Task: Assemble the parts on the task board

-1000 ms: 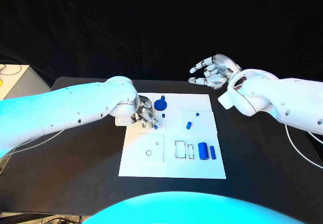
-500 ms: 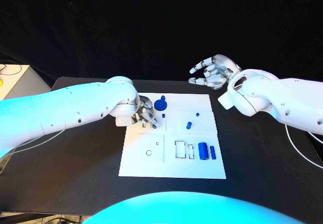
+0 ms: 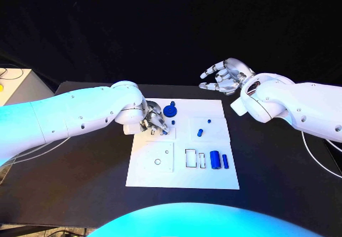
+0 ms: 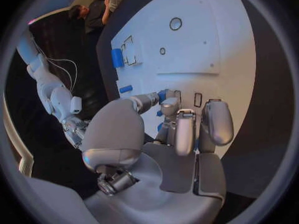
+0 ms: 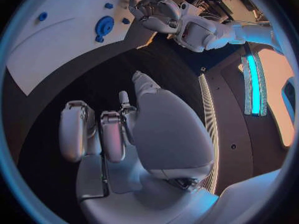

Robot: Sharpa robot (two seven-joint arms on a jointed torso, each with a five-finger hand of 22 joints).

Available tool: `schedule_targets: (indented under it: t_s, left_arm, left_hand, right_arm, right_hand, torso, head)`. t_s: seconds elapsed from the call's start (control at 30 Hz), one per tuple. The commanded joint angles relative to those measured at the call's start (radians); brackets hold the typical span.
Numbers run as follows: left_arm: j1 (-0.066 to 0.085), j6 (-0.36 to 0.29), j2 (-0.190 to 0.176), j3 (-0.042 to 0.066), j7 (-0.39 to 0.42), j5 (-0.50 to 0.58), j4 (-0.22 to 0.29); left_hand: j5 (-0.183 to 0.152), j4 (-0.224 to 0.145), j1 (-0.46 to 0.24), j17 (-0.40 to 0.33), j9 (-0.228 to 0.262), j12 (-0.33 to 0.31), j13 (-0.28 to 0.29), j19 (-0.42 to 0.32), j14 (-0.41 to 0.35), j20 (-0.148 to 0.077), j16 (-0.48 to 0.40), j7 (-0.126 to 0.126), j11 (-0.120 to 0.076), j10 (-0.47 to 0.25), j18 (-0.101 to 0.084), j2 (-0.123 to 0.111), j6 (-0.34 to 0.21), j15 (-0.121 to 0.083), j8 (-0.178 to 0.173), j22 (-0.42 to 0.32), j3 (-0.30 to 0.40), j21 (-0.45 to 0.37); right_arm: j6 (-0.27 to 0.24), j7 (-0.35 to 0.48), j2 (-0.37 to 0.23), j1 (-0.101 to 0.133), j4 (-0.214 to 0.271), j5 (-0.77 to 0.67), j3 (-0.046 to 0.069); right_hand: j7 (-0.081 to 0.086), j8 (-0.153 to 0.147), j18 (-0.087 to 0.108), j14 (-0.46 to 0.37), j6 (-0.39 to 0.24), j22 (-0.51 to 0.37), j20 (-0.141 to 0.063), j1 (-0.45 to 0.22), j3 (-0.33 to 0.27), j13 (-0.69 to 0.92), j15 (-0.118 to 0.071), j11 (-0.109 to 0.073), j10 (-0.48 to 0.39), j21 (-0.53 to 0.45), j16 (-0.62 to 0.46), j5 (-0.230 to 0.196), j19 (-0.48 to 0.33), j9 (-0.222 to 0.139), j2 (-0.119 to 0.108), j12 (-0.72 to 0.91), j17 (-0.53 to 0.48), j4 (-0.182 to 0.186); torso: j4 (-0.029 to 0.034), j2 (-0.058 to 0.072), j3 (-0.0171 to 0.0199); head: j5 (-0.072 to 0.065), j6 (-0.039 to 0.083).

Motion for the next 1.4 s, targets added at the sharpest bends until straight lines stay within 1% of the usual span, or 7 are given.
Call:
schedule_targets:
  t_s: [0.03, 0.3, 0.33, 0.47, 0.53, 1.07, 1.4]
  left_arm:
    - [0.000, -0.014, -0.002, 0.000, 0.010, 0.031, 0.002]
    - [0.000, -0.057, -0.021, 0.001, 0.013, 0.033, 0.017]
    - [0.000, -0.064, -0.025, 0.001, 0.013, 0.032, 0.020]
    - [0.001, -0.078, -0.035, 0.001, 0.012, 0.009, 0.028]
    - [0.001, -0.083, -0.039, 0.001, 0.012, -0.015, 0.034]
    - [-0.011, -0.228, -0.063, -0.001, 0.033, -0.199, 0.094]
    - [-0.027, -0.246, -0.068, -0.004, 0.022, -0.226, 0.116]
  left_hand:
    - [0.004, -0.176, -0.019, 0.187, 0.010, -0.005, -0.002, 0.000, 0.070, -0.002, -0.005, 0.005, 0.004, -0.003, -0.013, -0.002, -0.002, -0.001, 0.007, 0.001, 0.193, 0.000]
    - [0.020, -0.231, -0.076, 0.208, 0.035, 0.000, 0.000, 0.013, 0.081, -0.002, 0.007, 0.002, -0.001, 0.017, -0.018, -0.012, 0.021, -0.004, 0.027, 0.028, 0.284, 0.014]
    - [0.042, -0.236, -0.088, 0.210, 0.039, -0.002, -0.004, 0.015, 0.082, -0.003, 0.008, 0.001, -0.001, 0.018, -0.018, -0.015, 0.025, -0.005, 0.031, 0.031, 0.293, 0.016]
    - [0.217, -0.260, -0.145, 0.236, 0.062, 0.013, 0.008, 0.027, 0.093, -0.011, 0.023, -0.013, -0.015, 0.046, -0.022, -0.037, 0.049, -0.018, 0.063, 0.054, 0.322, 0.030]
    - [0.238, -0.264, -0.151, 0.243, 0.064, 0.015, 0.009, 0.027, 0.096, -0.013, 0.027, -0.016, -0.018, 0.050, -0.022, -0.040, 0.053, -0.021, 0.067, 0.055, 0.326, 0.031]
    - [0.263, -0.276, -0.157, 0.260, 0.064, 0.023, 0.020, 0.038, 0.103, -0.018, 0.036, -0.024, -0.026, 0.069, -0.025, -0.048, 0.071, -0.028, 0.071, 0.074, 0.339, 0.041]
    - [0.268, -0.279, -0.160, 0.263, 0.063, 0.028, 0.027, 0.042, 0.104, -0.020, 0.038, -0.027, -0.028, 0.079, -0.027, -0.052, 0.077, -0.030, 0.072, 0.081, 0.345, 0.044]
  right_arm:
    - [0.025, 0.000, 0.001, 0.000, -0.001, -0.005, 0.000]
    - [0.032, -0.004, -0.001, 0.000, -0.003, -0.005, 0.000]
    - [0.033, -0.004, -0.002, -0.001, -0.003, -0.005, 0.000]
    - [0.035, -0.006, -0.003, -0.001, -0.003, -0.005, 0.000]
    - [0.035, -0.006, -0.005, -0.001, -0.003, -0.006, 0.000]
    - [0.042, -0.009, -0.010, -0.002, 0.000, -0.012, 0.000]
    - [0.045, -0.012, -0.011, -0.003, 0.000, -0.015, 0.000]
  right_hand:
    - [-0.002, 0.000, 0.011, 0.077, -0.007, 0.127, 0.002, -0.009, 0.004, 0.088, 0.005, 0.001, -0.008, -0.003, -0.006, 0.005, -0.002, -0.001, -0.002, -0.004, 0.166, 0.001]
    - [-0.002, 0.000, 0.011, 0.077, -0.008, 0.127, 0.002, -0.010, 0.004, 0.087, 0.005, 0.001, -0.008, -0.004, -0.006, 0.005, -0.002, -0.001, -0.002, -0.004, 0.166, 0.001]
    - [-0.002, 0.000, 0.011, 0.077, -0.008, 0.127, 0.002, -0.010, 0.004, 0.087, 0.005, 0.001, -0.008, -0.004, -0.006, 0.005, -0.002, -0.001, -0.002, -0.004, 0.166, 0.001]
    - [-0.002, 0.000, 0.011, 0.077, -0.008, 0.127, 0.002, -0.010, 0.004, 0.087, 0.005, 0.001, -0.008, -0.004, -0.006, 0.005, -0.002, -0.001, -0.002, -0.004, 0.166, 0.001]
    - [-0.002, 0.000, 0.011, 0.077, -0.008, 0.127, 0.002, -0.010, 0.004, 0.087, 0.005, 0.001, -0.008, -0.004, -0.006, 0.005, -0.002, -0.001, -0.002, -0.004, 0.166, 0.001]
    - [-0.002, 0.001, 0.011, 0.077, -0.009, 0.126, 0.002, -0.013, 0.004, 0.087, 0.005, 0.001, -0.008, -0.005, -0.006, 0.004, -0.002, 0.000, -0.004, -0.004, 0.166, 0.001]
    - [-0.002, 0.001, 0.011, 0.077, -0.009, 0.126, 0.002, -0.013, 0.004, 0.087, 0.005, 0.001, -0.008, -0.005, -0.006, 0.004, -0.002, 0.000, -0.004, -0.004, 0.166, 0.001]
  torso:
    - [-0.0006, 0.001, -0.0003]
    - [-0.0005, 0.001, 0.0001]
    - [-0.0002, 0.001, 0.0003]
    - [0.0012, 0.000, 0.0014]
    - [0.0006, 0.001, 0.0006]
    - [-0.0006, 0.000, 0.0001]
    - [-0.0009, 0.001, 0.0004]
  head:
    - [0.000, 0.000]
    - [0.001, 0.000]
    - [0.001, 0.000]
    - [0.003, 0.000]
    - [0.004, 0.000]
    - [0.012, 0.000]
    - [0.015, 0.000]
